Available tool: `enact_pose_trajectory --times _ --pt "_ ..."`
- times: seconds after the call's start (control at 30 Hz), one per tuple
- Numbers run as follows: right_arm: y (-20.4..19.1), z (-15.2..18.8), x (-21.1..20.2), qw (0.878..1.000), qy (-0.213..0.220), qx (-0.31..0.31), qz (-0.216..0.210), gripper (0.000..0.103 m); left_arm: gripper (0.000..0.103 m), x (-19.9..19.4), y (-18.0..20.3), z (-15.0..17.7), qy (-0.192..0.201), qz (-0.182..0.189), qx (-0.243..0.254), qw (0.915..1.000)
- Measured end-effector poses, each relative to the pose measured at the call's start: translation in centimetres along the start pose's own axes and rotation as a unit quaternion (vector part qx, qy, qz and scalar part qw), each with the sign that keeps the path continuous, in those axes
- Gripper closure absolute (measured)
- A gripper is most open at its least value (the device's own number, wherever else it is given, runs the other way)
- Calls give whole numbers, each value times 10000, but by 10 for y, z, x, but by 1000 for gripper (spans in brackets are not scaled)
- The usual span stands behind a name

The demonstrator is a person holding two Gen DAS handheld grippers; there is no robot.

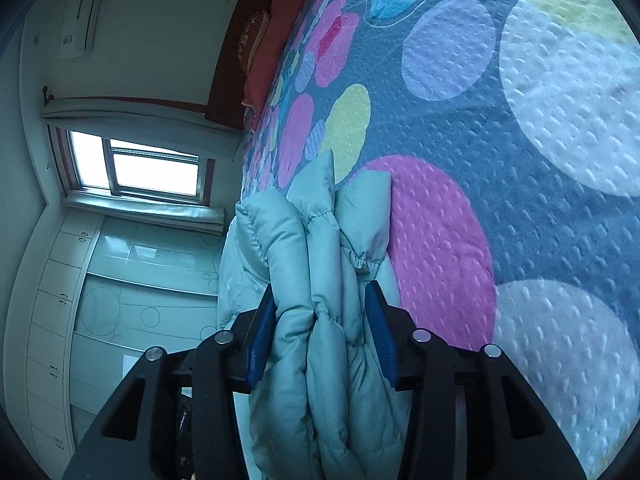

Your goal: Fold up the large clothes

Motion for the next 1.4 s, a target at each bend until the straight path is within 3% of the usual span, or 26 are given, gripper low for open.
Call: enact_pose_trajectory --times 0.1,0.47,0.73,0.9,1.0,1.13,1.2,1.4 --pt "1 9 -12 9999 53 -102 83 48 25 -8 -1 6 21 7 -86 10000" --pt "18 61 -46 9999 -30 -39 159 48 23 -36 -3 38 65 -118 72 9999" --pt "25 92 -74 9990 84 -222 387 48 22 -66 -2 73 118 -432 528 9976" --pt "15 120 -101 9932 321 -756 822 48 22 -93 6 88 330 -869 1101 9896" --pt "4 137 -114 9826 544 -1266 1248 48 17 -110 11 96 502 -1234 1438 9806" --pt "-14 160 -128 9574 866 -2045 1843 47 12 -131 22 104 725 -1537 1832 9683" --pt "-23 168 -134 9477 986 -2318 1958 36 11 -143 30 106 875 -1641 2052 9609" --pt "-52 186 -141 9171 1311 -2952 2335 33 7 -174 45 109 1243 -1876 2420 9438"
Point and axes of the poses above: each gripper's, at about its wrist camera, not at the fingertips, and x roughly the way its jaws point, y to its right, z to its underside, the point moved 9 cm from there along x, roughly the way its jaws point, and after that the axes turned 9 degrees about x, right-handed, at the moved point
